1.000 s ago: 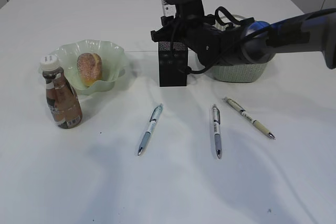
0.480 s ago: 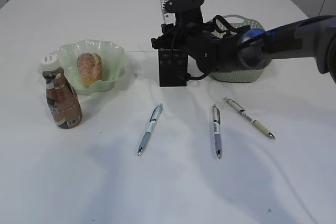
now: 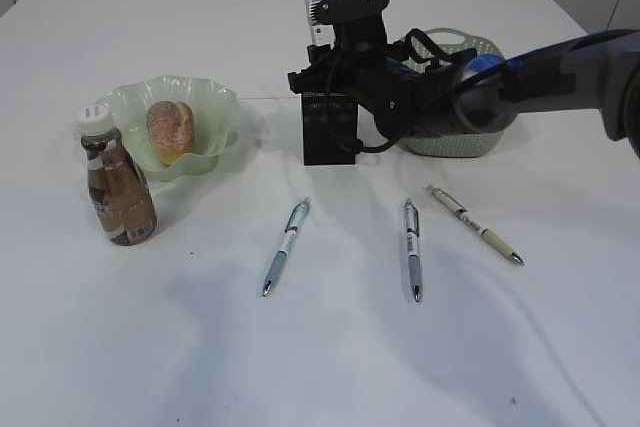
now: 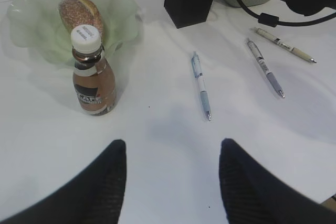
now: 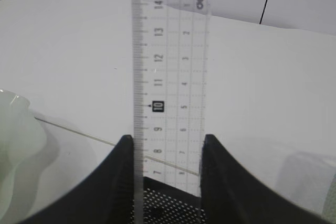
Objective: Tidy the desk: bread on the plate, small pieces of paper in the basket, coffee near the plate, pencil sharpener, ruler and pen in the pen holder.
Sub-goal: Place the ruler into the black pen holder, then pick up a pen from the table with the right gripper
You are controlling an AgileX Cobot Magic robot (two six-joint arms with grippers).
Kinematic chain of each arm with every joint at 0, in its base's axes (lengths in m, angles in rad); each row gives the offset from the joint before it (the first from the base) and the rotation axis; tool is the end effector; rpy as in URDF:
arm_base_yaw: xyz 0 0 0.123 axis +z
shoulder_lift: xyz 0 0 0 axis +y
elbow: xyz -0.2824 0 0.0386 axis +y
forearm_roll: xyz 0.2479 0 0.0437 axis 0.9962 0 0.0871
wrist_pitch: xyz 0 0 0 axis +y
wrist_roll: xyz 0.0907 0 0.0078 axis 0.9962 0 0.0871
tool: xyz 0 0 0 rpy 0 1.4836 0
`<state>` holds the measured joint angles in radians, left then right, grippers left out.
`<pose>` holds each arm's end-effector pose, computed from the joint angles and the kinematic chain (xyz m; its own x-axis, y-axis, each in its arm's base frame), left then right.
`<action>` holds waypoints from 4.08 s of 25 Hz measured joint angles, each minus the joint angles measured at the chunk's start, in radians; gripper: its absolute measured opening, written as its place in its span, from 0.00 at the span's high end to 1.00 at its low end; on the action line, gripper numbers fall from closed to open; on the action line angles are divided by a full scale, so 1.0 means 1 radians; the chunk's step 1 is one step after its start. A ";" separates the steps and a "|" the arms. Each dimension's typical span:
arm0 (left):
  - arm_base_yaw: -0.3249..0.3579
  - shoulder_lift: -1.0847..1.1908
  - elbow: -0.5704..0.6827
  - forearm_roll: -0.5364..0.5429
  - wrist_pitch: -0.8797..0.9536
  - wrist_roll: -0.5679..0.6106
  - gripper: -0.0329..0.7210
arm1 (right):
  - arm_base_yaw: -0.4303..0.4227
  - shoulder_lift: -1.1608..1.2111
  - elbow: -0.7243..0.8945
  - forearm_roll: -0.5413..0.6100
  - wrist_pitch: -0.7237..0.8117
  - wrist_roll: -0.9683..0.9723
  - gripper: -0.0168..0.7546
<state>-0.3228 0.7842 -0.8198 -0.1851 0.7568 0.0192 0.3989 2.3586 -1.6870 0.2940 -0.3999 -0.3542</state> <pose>0.1354 -0.0574 0.3493 -0.5992 0.0793 -0.7967 0.3448 0.9236 -0.1674 0.4991 0.1992 0.1567 -0.1591 -0.1556 -0.9749 -0.2981 0.9490 -0.1028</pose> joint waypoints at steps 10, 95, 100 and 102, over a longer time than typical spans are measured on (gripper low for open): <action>0.000 0.000 0.000 0.000 0.000 0.000 0.43 | 0.000 0.000 0.000 0.000 0.005 0.000 0.59; 0.000 0.000 0.000 0.086 0.286 0.000 0.43 | 0.000 -0.480 -0.063 -0.271 1.626 0.303 0.43; 0.000 0.000 0.000 0.093 0.288 0.000 0.43 | 0.000 -0.564 -0.063 -0.294 1.633 0.338 0.43; 0.000 0.000 0.000 0.098 0.290 -0.003 0.43 | 0.000 -0.587 -0.063 -0.294 1.637 0.343 0.43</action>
<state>-0.3228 0.7842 -0.8198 -0.0874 1.0467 0.0167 0.3989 1.7716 -1.7501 0.0000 1.2373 -0.0112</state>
